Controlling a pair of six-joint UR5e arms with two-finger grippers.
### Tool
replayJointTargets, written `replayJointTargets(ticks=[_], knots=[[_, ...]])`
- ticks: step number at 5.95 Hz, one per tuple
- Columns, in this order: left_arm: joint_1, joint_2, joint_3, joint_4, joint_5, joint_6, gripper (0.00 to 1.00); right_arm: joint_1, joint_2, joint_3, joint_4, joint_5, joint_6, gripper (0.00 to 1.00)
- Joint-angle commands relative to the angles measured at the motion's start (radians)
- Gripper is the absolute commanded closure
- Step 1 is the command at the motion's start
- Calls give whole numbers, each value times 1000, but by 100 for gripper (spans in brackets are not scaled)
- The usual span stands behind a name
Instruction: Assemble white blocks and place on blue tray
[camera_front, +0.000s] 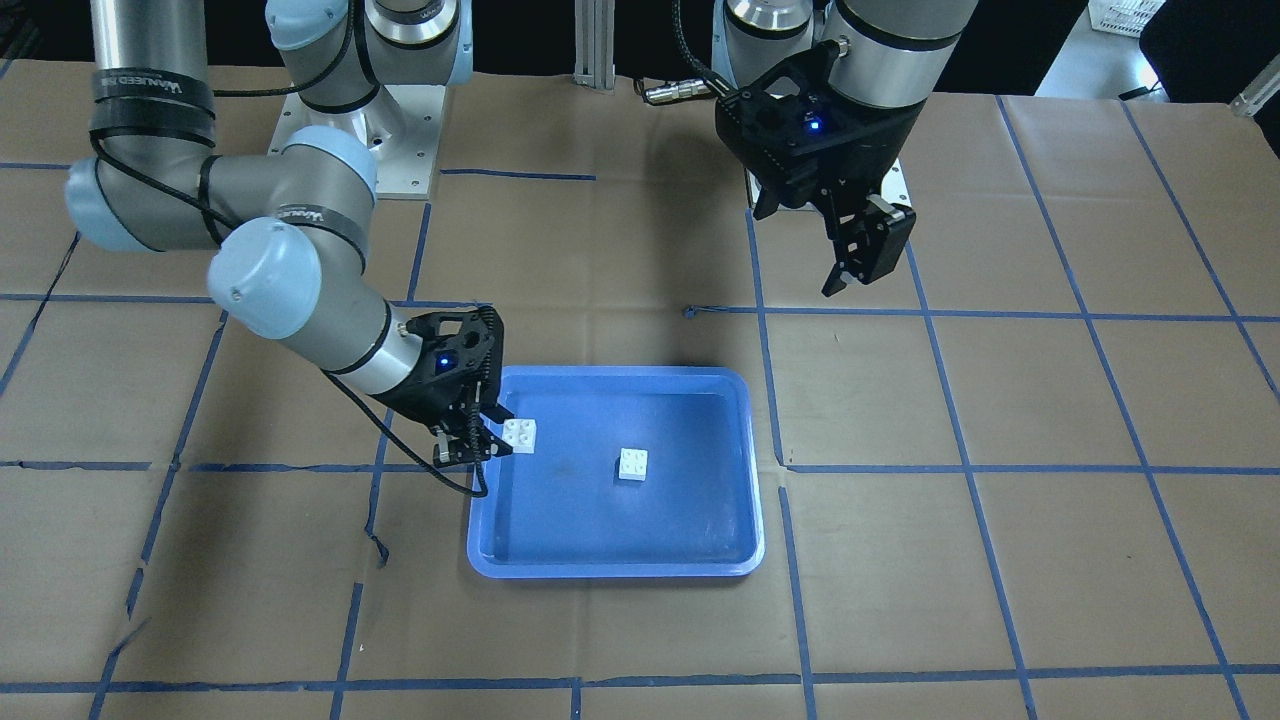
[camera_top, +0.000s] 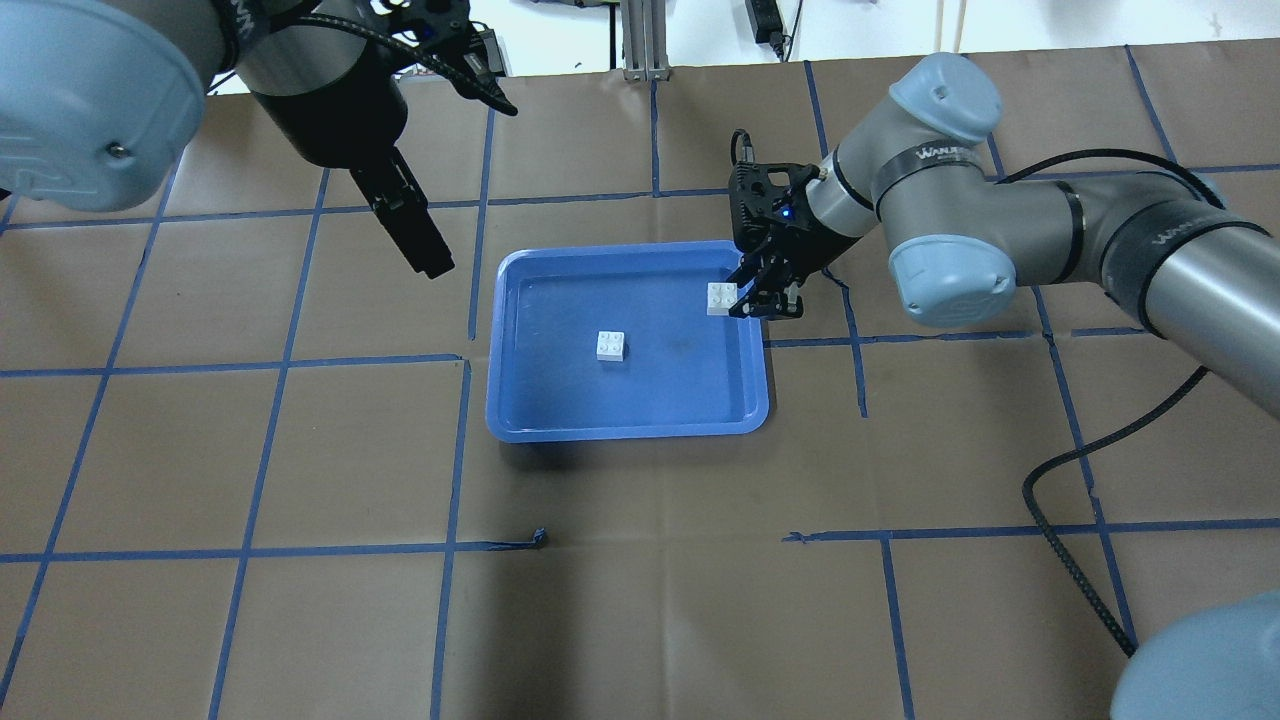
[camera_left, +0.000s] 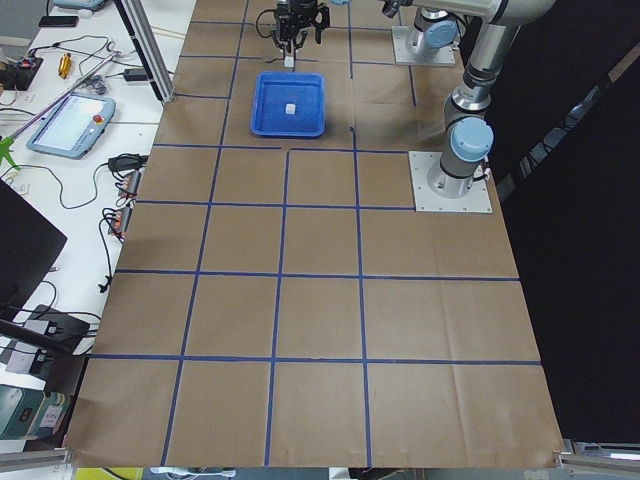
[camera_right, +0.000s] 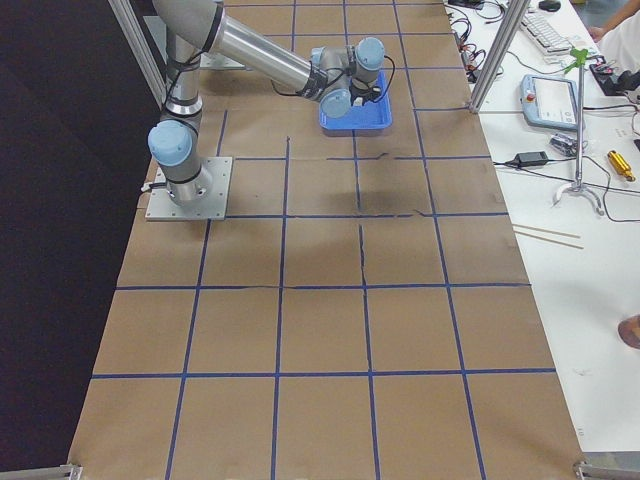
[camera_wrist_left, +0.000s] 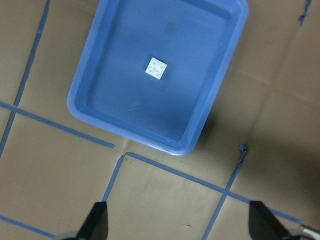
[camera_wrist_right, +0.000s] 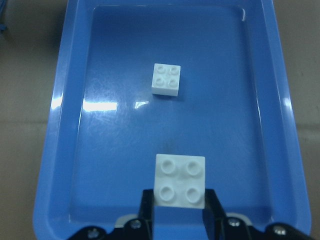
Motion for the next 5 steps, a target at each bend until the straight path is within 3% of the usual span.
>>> replayJointTargets(ticks=[1,4,5], knots=[[33,37,-4,42,7,-308,1,66,75,11,-151,-9,106,86],[33,51,-8,66,57,-890,1,80,127,51,-273,-8,108,86],[34,53,-6,62,57,-963,1,81,142,51,-290,-6,109,86]])
